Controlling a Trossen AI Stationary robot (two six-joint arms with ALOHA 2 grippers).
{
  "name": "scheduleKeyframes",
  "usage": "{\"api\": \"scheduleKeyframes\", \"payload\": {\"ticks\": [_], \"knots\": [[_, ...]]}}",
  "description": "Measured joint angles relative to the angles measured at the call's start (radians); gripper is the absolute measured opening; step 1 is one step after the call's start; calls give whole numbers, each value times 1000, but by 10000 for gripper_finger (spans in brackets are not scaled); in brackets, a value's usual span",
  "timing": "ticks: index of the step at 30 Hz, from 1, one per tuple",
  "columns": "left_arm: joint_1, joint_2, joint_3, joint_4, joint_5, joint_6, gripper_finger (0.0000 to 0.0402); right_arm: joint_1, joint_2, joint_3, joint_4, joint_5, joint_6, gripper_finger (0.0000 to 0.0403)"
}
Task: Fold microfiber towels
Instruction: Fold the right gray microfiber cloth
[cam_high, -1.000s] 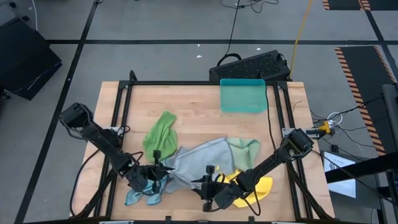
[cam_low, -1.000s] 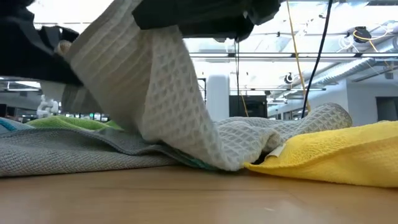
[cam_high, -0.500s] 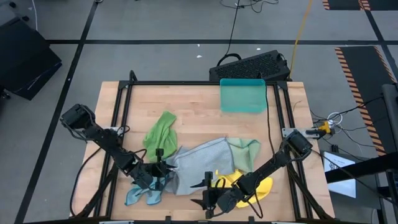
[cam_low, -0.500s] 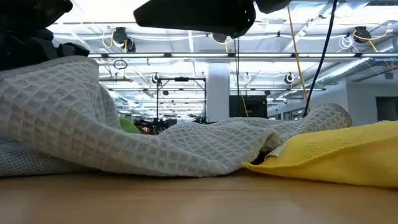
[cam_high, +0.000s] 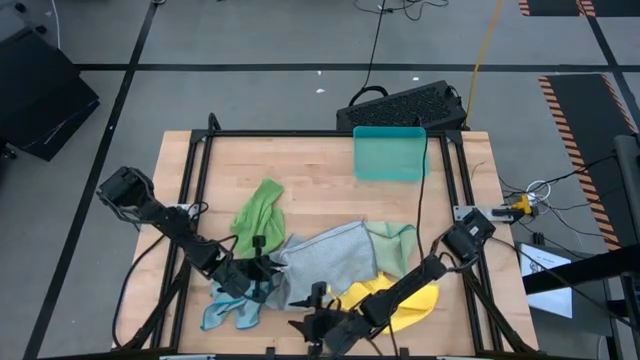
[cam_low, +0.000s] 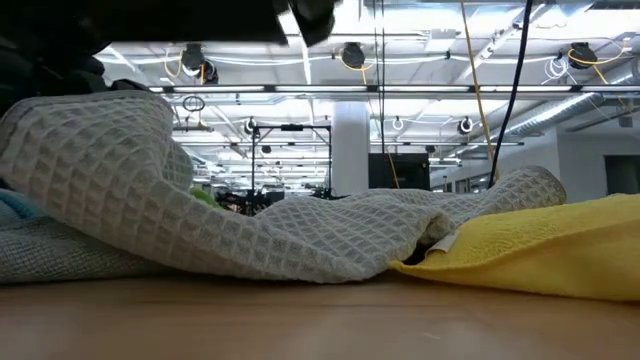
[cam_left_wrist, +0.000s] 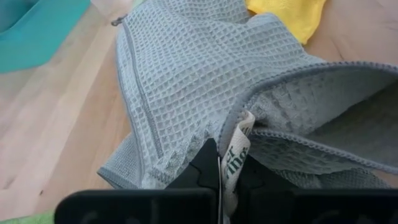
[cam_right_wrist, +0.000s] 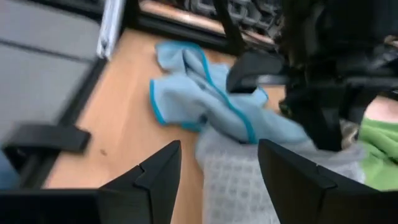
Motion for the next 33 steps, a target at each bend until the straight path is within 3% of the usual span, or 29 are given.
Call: {"api": "scheduleKeyframes", "payload": {"ticks": [4, 9, 16, 28, 33], "knots": [[18, 0, 0, -5, 4, 0, 4, 0, 50, 28, 1, 11, -49, 215], [40, 0, 0, -11, 43, -4, 4, 8, 64, 36, 12, 183, -109, 246], [69, 0, 0, -13, 60, -4, 5, 5, 66, 36, 23, 134, -131, 255], [78, 0, 0, -13, 91, -24, 6, -40, 66, 35, -32, 190, -78, 185], [78, 0, 0, -13, 99, -26, 4, -51, 66, 35, -71, 202, 1, 123]]}}
